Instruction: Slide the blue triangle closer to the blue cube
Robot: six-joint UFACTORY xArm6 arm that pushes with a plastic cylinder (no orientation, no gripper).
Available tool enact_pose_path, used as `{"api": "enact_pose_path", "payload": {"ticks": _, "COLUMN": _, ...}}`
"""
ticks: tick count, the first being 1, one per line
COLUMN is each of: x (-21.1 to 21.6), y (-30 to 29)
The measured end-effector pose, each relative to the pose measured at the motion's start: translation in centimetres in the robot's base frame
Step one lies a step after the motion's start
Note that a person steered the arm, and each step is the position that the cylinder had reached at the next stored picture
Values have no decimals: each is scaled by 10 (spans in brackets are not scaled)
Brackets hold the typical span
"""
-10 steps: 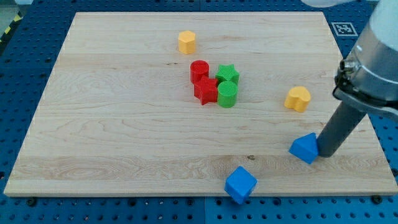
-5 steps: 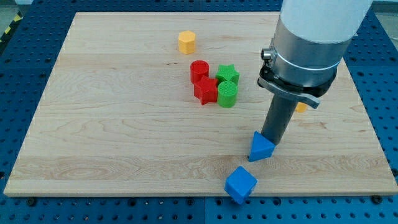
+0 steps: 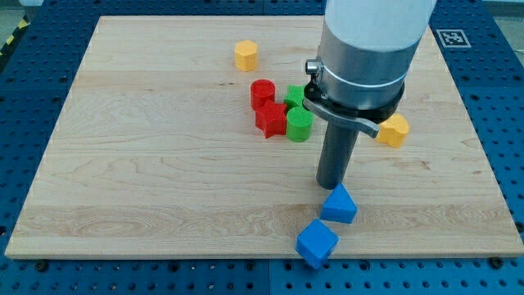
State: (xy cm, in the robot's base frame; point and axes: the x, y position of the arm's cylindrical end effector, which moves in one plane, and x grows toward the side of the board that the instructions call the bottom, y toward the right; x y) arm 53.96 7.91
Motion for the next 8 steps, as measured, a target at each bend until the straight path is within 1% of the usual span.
{"api": "enact_pose_path", "payload": {"ticks": 3, "x": 32, "y": 0}}
{"api": "enact_pose_path", "payload": {"ticks": 4, "x": 28, "y": 1}}
{"api": "enact_pose_path", "payload": {"ticks": 5, "x": 6, "y": 11}}
{"api": "enact_pose_path", "payload": {"ticks": 6, "x": 24, "y": 50}}
{"api": "enact_pose_path", "payload": {"ticks": 7, "x": 50, "y": 53}}
{"api": "enact_pose_path", "payload": {"ticks": 8, "x": 54, "y": 43}}
